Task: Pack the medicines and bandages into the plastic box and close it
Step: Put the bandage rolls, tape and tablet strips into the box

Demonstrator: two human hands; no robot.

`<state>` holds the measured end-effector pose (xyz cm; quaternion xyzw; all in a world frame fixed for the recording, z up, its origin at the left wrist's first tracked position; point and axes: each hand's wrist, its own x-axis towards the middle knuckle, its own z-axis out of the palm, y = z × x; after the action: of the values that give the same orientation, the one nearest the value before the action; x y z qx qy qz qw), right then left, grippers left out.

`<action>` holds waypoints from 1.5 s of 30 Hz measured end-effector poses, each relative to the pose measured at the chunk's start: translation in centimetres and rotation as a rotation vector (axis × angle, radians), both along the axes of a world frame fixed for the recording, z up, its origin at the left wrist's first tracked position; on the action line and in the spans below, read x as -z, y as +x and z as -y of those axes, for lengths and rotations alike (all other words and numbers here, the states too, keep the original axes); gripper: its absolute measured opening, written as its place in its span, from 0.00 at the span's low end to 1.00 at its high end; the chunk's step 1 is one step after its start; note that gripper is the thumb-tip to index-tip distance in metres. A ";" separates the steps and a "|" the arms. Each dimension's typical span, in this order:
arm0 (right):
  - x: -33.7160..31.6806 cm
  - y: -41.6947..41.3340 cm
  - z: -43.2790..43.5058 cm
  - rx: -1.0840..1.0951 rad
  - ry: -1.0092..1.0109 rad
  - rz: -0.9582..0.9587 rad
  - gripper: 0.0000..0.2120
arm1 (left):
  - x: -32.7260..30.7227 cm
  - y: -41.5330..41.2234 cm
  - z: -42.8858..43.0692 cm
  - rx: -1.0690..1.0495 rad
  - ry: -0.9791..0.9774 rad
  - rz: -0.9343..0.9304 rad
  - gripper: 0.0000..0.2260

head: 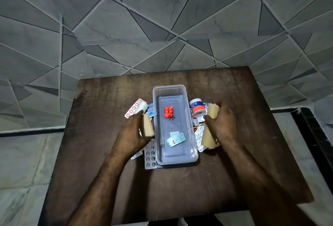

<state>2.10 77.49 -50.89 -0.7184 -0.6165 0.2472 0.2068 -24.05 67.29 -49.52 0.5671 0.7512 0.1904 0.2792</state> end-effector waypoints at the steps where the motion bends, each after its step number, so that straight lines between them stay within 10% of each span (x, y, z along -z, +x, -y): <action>1: -0.9 -0.7 -0.3 -0.025 0.032 -0.017 0.27 | -0.4 0.6 -0.5 0.026 0.023 0.026 0.35; 13: 1.6 -7.3 3.2 -0.391 -0.139 0.194 0.26 | 2.9 5.3 -0.7 0.414 -0.338 -0.425 0.39; 25: 1.7 -3.5 -3.5 -0.283 -0.133 0.224 0.24 | 6.1 -3.0 -5.5 -0.013 -0.133 -0.283 0.27; 35: 3.3 -3.7 -6.8 -0.592 -0.299 0.456 0.43 | 7.0 -4.5 -10.8 0.266 -0.422 -0.408 0.55; 45: 4.3 -2.8 -7.9 -0.414 -0.214 0.309 0.33 | 6.8 -5.2 -12.2 0.157 -0.337 -0.271 0.40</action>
<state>-0.67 85.36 -55.15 -0.6242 -0.7447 0.2353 -0.0217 -29.29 79.50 -56.30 0.5894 0.7566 -0.0378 0.2806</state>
